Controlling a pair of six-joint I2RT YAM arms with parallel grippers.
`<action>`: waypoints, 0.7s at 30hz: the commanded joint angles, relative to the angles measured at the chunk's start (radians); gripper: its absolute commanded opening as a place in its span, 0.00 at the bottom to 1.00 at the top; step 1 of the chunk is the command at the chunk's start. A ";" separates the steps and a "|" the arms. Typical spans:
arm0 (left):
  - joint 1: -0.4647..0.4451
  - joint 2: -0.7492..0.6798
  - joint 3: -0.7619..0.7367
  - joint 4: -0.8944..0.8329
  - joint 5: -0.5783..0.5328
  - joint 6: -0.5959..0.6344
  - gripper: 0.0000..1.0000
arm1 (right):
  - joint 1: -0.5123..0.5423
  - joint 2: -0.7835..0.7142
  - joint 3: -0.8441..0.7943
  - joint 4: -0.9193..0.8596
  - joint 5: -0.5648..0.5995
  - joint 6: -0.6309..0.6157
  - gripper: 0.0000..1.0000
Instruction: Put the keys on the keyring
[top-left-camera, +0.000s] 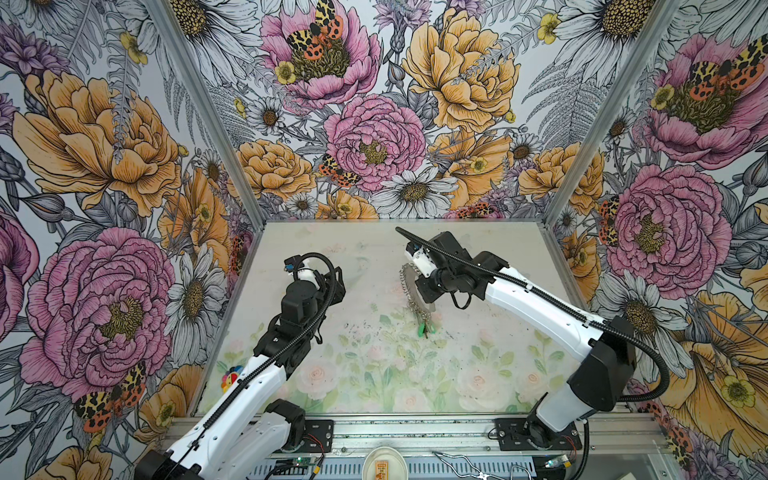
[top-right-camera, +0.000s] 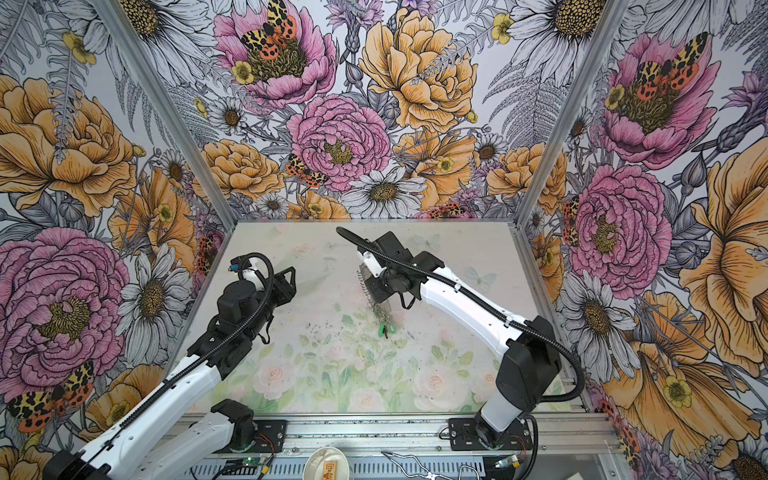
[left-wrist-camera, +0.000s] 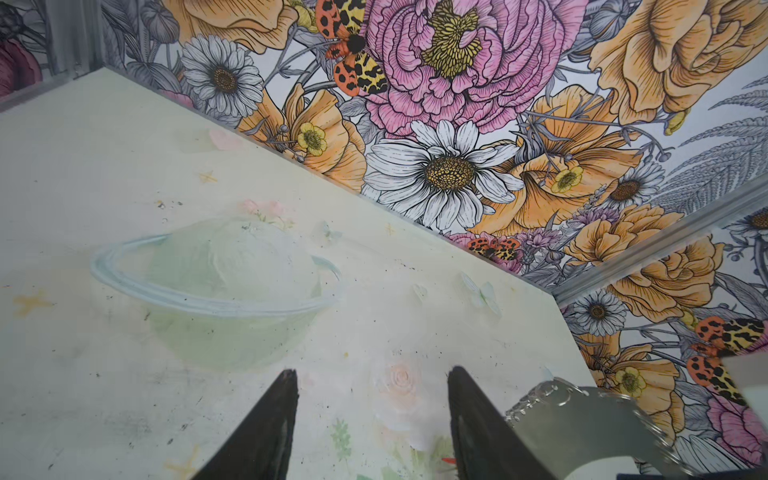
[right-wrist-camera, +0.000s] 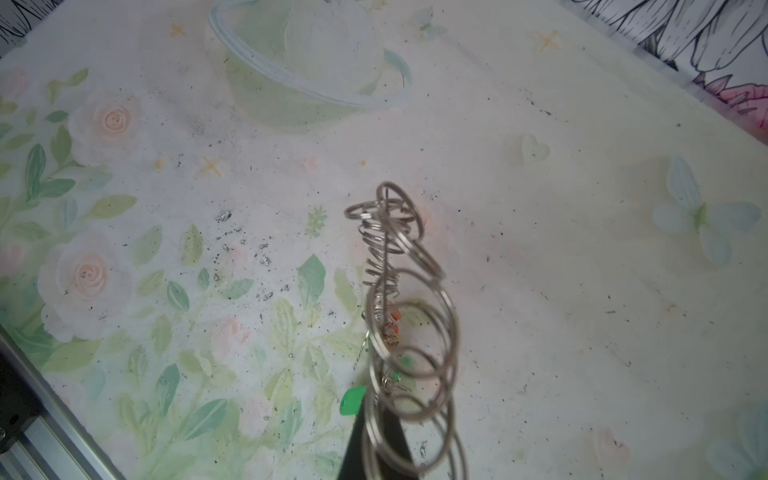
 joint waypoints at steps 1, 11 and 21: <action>0.041 -0.049 -0.032 -0.043 -0.034 0.033 0.60 | 0.040 0.056 0.121 -0.002 -0.041 -0.007 0.00; 0.120 -0.076 -0.085 -0.034 0.010 0.021 0.62 | -0.054 0.112 0.099 -0.005 -0.163 0.066 0.00; 0.121 -0.028 -0.103 0.022 0.055 -0.005 0.63 | -0.293 0.114 -0.115 0.006 -0.262 0.080 0.00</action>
